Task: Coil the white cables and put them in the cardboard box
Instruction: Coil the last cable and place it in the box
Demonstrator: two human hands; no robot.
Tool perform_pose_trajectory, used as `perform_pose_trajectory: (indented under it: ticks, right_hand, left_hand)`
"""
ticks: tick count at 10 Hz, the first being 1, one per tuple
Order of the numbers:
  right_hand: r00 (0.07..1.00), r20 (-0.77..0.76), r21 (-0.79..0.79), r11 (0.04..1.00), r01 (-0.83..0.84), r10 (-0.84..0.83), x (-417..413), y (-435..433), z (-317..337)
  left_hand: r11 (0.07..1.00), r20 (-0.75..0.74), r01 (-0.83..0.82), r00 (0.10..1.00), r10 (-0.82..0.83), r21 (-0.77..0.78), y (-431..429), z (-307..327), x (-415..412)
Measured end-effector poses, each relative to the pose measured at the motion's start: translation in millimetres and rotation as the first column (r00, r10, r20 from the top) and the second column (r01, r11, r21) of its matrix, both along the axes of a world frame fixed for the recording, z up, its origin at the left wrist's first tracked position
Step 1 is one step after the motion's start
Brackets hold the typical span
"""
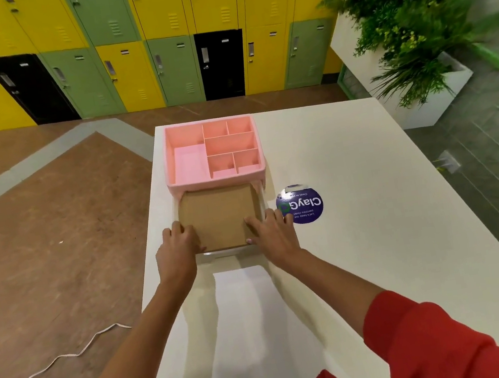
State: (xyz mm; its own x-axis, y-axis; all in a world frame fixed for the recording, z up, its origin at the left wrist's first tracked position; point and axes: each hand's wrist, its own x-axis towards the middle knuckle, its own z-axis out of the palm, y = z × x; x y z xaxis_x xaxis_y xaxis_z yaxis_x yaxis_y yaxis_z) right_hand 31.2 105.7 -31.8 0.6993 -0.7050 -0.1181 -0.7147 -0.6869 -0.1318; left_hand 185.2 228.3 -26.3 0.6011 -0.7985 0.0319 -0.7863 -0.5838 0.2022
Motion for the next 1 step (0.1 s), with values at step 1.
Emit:
perform_pose_trajectory:
  ticks: [1]
  right_hand:
    - [0.981,0.181,-0.103,0.993,-0.057,0.075,-14.8,-1.5,-2.3]
  left_hand:
    - [0.994,0.068,0.099,0.993,-0.095,-0.048,-9.7,3.4,-13.8]
